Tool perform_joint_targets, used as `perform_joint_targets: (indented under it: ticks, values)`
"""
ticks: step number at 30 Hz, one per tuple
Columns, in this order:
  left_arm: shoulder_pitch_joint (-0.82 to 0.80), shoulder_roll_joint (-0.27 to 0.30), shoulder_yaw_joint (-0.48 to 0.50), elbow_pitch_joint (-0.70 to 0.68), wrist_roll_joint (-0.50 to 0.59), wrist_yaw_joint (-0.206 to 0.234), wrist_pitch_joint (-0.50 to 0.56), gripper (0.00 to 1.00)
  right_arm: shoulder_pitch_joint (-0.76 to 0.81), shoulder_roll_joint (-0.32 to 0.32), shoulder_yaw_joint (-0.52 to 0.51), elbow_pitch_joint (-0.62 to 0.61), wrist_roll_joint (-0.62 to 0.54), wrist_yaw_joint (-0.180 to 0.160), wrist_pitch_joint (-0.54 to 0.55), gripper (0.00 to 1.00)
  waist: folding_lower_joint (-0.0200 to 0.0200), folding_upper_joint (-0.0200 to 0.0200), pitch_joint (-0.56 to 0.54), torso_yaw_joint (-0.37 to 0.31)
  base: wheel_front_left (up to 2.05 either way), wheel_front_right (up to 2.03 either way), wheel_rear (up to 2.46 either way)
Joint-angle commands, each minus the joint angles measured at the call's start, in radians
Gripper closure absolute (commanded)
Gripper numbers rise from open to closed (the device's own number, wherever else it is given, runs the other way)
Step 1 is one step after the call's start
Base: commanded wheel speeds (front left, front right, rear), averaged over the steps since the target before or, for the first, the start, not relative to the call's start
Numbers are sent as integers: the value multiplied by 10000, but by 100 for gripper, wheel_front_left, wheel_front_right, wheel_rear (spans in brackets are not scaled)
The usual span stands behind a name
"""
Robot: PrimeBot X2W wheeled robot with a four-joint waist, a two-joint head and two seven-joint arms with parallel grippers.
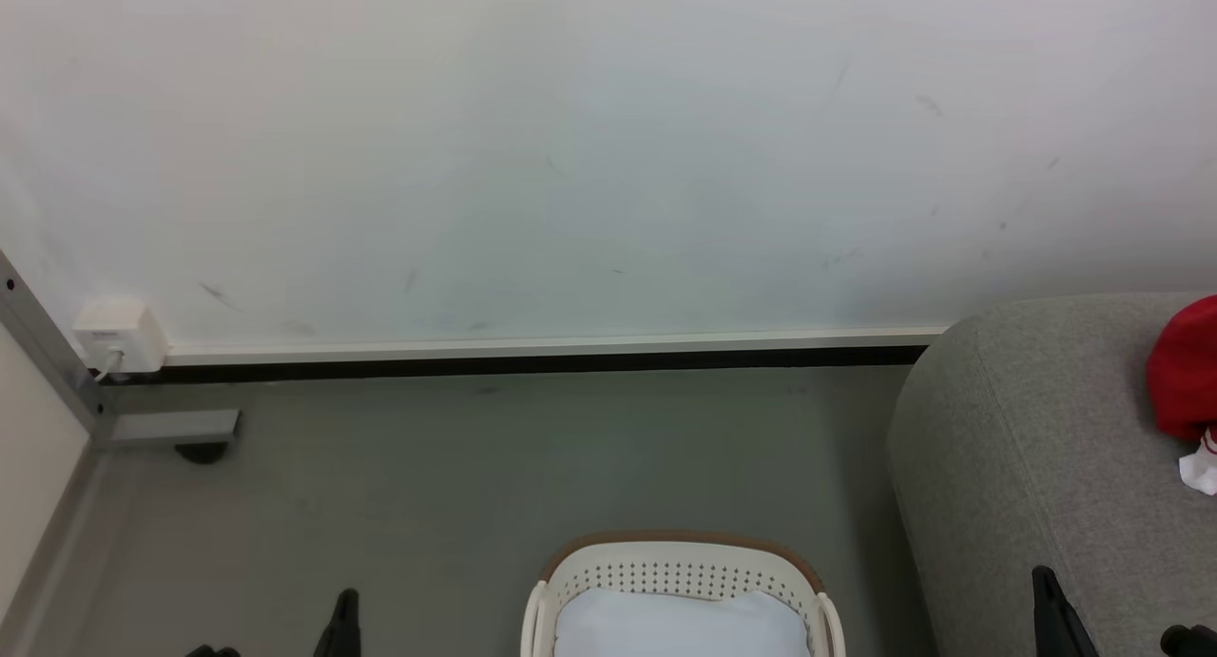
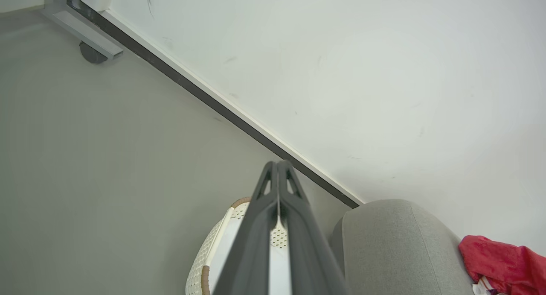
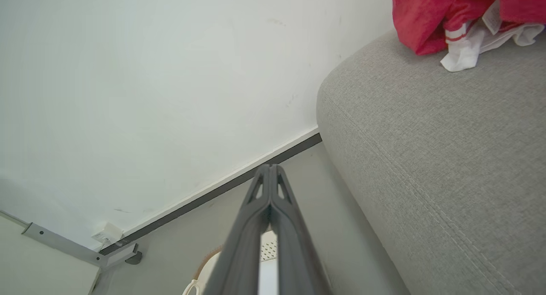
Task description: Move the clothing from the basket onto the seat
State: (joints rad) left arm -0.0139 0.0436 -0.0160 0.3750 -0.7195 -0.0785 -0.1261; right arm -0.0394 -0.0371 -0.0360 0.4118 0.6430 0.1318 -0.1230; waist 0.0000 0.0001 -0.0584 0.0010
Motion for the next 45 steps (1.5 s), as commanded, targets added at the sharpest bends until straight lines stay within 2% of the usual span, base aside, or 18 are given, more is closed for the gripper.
perform_joint_targets:
  ticks: [1,23,45]
  values:
    - [-254,46,72,-194,-357,-40,73,100,-295,-96,-52,-222,399,-4,73,100,0,-1,7,0,0,0,0]
    - [-527,63,475,-546,-3072,-204,824,100,-476,-123,-294,-679,3358,-8,813,100,0,-1,144,-2,0,0,0]
    - [-743,78,804,-823,-5298,-338,1436,100,-608,-144,-497,-1055,5741,-12,1415,100,0,-1,281,-5,0,0,0]
